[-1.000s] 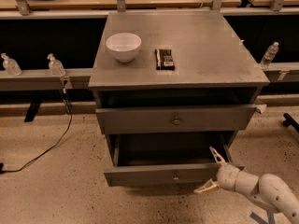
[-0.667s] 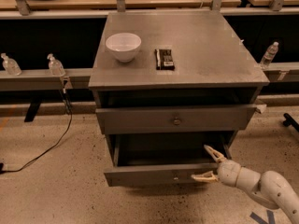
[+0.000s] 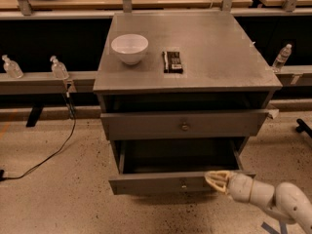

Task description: Close middle drawer

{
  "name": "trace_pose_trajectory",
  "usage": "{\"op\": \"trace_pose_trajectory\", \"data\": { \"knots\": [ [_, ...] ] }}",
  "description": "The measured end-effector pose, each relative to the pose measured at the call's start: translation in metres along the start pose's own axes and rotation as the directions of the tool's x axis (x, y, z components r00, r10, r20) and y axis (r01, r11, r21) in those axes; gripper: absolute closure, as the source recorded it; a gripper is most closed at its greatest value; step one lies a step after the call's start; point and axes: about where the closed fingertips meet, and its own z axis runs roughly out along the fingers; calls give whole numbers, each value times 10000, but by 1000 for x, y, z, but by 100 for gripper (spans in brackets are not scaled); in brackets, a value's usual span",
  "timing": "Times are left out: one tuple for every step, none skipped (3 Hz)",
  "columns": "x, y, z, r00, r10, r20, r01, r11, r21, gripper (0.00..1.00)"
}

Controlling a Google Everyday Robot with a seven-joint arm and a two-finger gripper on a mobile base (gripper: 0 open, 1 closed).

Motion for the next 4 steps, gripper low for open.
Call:
{"op": "trace_pose_trajectory", "data": {
  "knots": [
    [42, 35, -16, 9973, -70, -734, 77, 9999, 101, 99],
    [75, 55, -32, 9927, 144, -1198, -60, 9976, 695, 100],
    [102, 50, -29, 9822, 484, -1815, -295, 9940, 1054, 100],
    [134, 31, 7, 9757, 950, -1973, -794, 9932, 856, 100]
  ]
}}
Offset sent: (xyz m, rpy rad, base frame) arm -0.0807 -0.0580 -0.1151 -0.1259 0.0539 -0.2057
